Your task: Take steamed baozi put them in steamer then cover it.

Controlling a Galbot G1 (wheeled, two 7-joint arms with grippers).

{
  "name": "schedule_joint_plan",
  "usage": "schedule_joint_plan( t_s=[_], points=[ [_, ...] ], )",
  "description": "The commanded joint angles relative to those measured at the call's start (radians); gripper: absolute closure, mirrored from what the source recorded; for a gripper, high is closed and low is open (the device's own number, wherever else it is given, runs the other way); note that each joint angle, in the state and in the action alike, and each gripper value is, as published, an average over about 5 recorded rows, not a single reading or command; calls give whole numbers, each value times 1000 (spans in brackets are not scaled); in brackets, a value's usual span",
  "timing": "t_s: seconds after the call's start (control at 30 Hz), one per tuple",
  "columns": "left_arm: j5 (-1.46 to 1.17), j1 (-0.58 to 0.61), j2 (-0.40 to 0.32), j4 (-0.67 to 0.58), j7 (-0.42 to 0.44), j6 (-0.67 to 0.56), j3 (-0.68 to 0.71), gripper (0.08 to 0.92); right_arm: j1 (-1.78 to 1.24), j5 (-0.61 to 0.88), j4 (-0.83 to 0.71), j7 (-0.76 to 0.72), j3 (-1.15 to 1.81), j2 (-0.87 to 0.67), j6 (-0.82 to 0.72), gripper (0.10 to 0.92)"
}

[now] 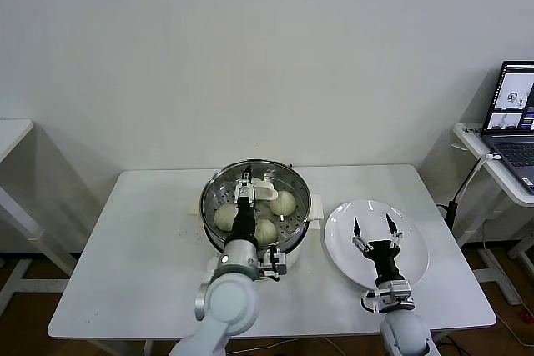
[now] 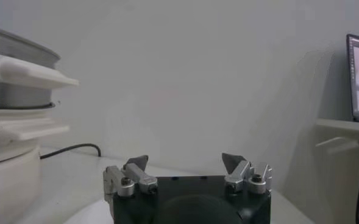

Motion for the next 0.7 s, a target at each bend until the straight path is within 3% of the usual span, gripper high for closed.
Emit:
schedule_joint_plan(
  t_s=[0.03,0.13,0.2,0.3,0.37,0.53,0.7],
  points=[
    [-339,104,175,-308,10,32,-35,190,-2,41,19,9,-7,-7,-15,203],
    [-605,158,220,-385,-70,7,-183,179,-16,109,61,31,-18,-19,-66,203],
    [-857,204,225,-400,-188,-58,-340,178,-29,152,90,36,-19,-27,-91,203],
    [-1197,259,201,-327,-352,-218,-553,177,-48,202,119,23,-11,-36,-98,203],
    [-1352,279,190,-238,-397,-334,-657,177,-60,240,133,9,-7,-43,-89,203],
    [-1586,289,176,24,-359,-580,-808,177,-84,314,165,-9,-8,-61,-85,203],
    [-1706,310,166,133,-247,-685,-821,177,-99,323,166,-3,-8,-69,-88,203]
  ],
)
